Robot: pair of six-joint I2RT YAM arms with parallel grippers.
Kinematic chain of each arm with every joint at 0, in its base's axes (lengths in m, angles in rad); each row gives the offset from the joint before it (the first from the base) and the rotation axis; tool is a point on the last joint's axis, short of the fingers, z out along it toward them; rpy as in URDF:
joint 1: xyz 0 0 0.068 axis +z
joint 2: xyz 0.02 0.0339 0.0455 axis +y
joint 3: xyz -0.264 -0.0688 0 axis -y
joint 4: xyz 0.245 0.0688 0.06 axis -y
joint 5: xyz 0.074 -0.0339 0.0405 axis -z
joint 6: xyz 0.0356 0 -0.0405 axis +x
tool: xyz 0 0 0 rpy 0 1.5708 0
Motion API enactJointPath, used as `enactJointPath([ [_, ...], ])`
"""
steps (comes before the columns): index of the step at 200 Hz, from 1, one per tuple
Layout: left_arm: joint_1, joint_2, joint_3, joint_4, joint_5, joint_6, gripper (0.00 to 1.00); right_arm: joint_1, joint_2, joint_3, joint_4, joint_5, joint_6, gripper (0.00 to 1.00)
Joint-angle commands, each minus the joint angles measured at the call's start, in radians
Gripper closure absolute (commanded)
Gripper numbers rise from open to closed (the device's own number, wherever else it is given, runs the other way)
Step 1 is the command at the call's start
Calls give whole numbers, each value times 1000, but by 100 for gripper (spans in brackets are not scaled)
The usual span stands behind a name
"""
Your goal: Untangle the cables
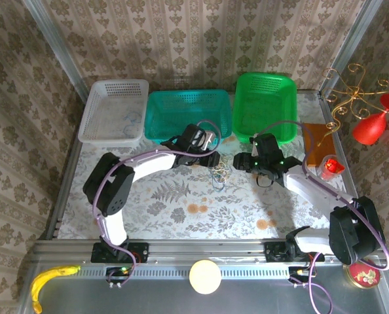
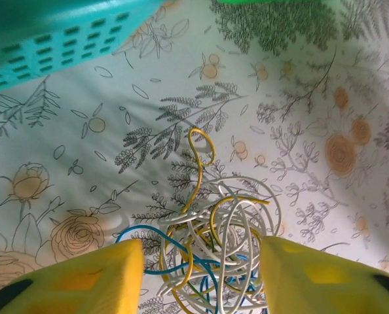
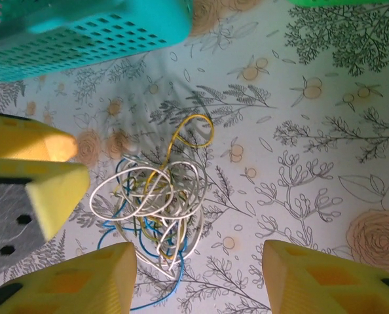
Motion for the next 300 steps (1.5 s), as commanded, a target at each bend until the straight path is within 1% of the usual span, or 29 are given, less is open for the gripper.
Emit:
enactJointPath([
  [1, -12, 27, 43, -63, 2, 39, 55, -7, -34, -12, -21, 23, 10, 45],
  [68, -15, 59, 55, -63, 16, 35, 69, -10, -35, -15, -13, 14, 11, 45],
  [158, -21, 76, 61, -58, 38, 28, 68, -11, -34, -10, -2, 2, 10, 45],
  [175, -25, 76, 62, -58, 39, 27, 74, -10, -33, -12, 1, -1, 10, 45],
  [187, -24, 71, 63, -61, 41, 28, 80, -10, -31, -14, 5, -7, 10, 45],
  [207, -25, 40, 67, -76, 37, 28, 90, -11, -27, -13, 16, -26, 2, 45],
  [232, -25, -28, 84, -108, 46, 27, 100, -11, -16, -11, 44, -78, -14, 44],
  [264, -20, -123, 101, -138, 82, 15, 100, -2, 10, 1, 98, -147, -31, 41],
  [300, -12, -199, 100, -144, 135, -9, 100, 25, 59, 45, 132, -167, -41, 40],
])
